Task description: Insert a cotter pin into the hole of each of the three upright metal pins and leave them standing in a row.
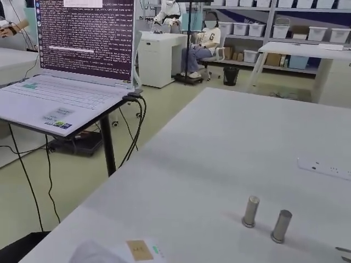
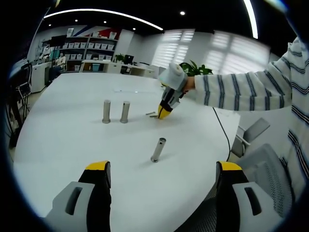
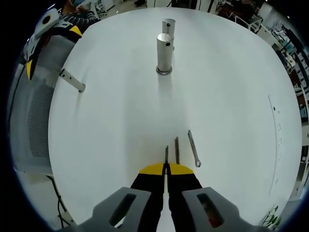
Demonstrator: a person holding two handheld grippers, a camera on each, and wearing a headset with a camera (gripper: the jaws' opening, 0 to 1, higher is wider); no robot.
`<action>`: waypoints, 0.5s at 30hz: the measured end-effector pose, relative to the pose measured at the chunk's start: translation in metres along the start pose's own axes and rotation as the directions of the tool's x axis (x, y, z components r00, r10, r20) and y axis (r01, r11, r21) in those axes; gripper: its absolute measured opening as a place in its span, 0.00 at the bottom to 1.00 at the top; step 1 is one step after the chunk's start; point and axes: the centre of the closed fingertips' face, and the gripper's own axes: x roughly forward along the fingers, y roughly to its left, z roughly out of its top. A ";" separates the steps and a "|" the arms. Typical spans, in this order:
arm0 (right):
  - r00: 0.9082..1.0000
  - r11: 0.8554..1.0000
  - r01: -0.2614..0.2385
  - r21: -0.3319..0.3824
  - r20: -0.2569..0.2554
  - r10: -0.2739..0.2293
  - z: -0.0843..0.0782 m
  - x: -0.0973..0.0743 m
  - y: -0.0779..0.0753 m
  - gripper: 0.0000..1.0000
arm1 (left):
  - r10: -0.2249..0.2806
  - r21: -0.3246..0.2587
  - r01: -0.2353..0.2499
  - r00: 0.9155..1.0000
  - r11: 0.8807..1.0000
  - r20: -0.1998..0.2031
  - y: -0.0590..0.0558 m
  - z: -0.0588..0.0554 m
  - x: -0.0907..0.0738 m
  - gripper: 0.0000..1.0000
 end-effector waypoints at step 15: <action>0.998 0.997 0.055 -0.054 0.029 -0.054 0.008 -0.024 0.020 0.00 | -0.019 0.021 0.018 1.000 1.000 0.015 -0.004 0.010 0.000 0.87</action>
